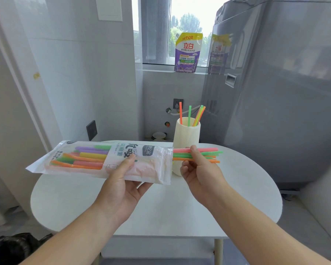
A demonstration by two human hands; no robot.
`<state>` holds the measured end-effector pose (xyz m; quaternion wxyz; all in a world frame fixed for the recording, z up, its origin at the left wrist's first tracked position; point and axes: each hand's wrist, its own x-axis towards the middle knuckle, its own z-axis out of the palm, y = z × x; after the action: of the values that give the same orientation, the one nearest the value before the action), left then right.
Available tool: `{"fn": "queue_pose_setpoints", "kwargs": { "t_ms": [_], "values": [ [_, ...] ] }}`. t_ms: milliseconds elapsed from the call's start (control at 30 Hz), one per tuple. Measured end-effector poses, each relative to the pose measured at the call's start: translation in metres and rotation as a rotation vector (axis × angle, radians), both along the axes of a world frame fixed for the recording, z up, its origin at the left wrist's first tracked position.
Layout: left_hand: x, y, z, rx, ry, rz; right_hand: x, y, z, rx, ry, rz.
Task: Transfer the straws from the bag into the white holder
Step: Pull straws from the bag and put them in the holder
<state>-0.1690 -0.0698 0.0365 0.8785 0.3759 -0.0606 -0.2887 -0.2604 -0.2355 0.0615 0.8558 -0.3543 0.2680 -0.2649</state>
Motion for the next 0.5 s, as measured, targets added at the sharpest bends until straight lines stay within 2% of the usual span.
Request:
{"fn": "queue_pose_setpoints", "kwargs": {
  "t_ms": [133, 500],
  "values": [
    [0.003, 0.001, -0.001, -0.012, 0.036, 0.004, -0.002, -0.008, 0.003, -0.157, 0.029, -0.019],
    [0.013, 0.006, 0.001, -0.034, 0.073, 0.050, -0.020, -0.047, 0.029, -0.331, -0.004, -0.036]
  ]
}}
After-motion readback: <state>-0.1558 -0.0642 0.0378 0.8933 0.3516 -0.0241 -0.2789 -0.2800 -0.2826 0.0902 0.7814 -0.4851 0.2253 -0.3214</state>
